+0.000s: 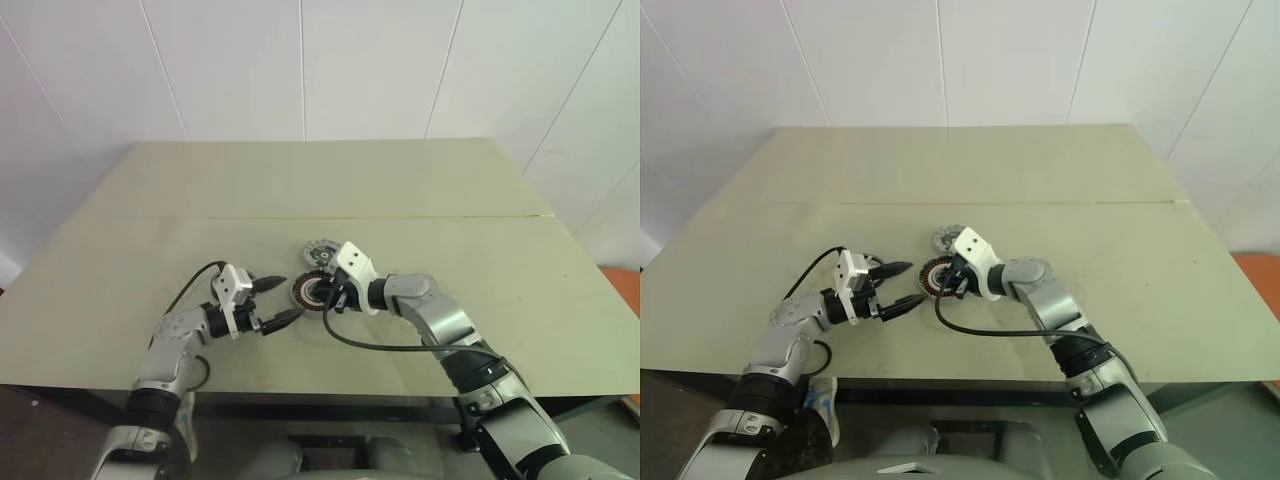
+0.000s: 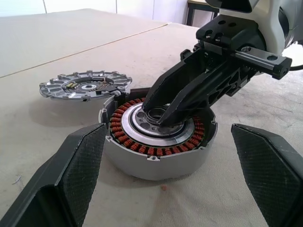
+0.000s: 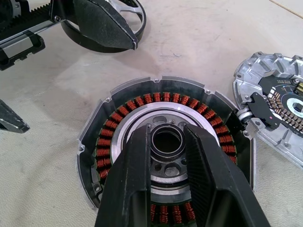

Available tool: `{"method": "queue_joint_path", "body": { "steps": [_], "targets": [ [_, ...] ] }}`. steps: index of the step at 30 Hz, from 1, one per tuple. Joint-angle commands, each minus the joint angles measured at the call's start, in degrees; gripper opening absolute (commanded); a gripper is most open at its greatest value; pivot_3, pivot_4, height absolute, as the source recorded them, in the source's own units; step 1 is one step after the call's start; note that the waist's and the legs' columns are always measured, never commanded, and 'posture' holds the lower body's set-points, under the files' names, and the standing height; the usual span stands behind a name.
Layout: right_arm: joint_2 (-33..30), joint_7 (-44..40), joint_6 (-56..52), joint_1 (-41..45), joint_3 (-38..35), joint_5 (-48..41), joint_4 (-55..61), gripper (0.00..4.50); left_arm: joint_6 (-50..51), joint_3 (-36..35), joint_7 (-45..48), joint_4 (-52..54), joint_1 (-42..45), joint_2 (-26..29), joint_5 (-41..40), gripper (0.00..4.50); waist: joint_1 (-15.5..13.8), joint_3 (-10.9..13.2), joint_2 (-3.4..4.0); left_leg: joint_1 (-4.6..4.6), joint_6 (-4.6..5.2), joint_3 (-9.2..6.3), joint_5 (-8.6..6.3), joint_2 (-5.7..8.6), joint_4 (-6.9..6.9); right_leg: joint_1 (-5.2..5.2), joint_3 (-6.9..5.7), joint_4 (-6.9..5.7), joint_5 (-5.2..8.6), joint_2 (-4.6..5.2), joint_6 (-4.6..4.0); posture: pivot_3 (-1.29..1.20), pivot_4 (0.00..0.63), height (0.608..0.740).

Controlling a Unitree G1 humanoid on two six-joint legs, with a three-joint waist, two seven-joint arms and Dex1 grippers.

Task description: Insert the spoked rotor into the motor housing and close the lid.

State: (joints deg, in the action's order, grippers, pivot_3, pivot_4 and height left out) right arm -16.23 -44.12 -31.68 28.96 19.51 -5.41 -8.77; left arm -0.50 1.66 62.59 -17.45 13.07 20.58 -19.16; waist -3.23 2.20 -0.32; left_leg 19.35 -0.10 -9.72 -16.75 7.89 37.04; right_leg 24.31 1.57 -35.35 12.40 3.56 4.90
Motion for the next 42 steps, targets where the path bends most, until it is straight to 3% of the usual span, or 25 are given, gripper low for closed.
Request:
{"method": "queue_joint_path", "body": {
  "steps": [1, 42],
  "targets": [
    [0.4, 0.5, 0.2, 0.1, -1.0, -0.2, -0.2, 0.66, -0.2, 0.2, 0.4, 1.7, 0.2, 0.5, -0.2, 4.5, 0.3, 0.0, 0.0, 0.0, 0.0, 0.0, 0.0, 0.0, 0.0, 0.0, 0.0, 0.0, 0.0, 0.0, 0.0, 0.0, 0.0, 0.74],
    [1.8, 0.7, 0.3, 0.5, -1.1, -0.8, 0.0, 0.66, -0.3, 0.3, 0.4, 1.1, 1.0, 0.6, 0.2, 4.5, 1.0, 0.0, 0.01, 0.0, 0.0, 0.0, 0.0, 0.0, 0.0, 0.0, 0.0, 0.0, -0.01, 0.0, 0.0, 0.0, 0.0, 0.74]
  ]
}}
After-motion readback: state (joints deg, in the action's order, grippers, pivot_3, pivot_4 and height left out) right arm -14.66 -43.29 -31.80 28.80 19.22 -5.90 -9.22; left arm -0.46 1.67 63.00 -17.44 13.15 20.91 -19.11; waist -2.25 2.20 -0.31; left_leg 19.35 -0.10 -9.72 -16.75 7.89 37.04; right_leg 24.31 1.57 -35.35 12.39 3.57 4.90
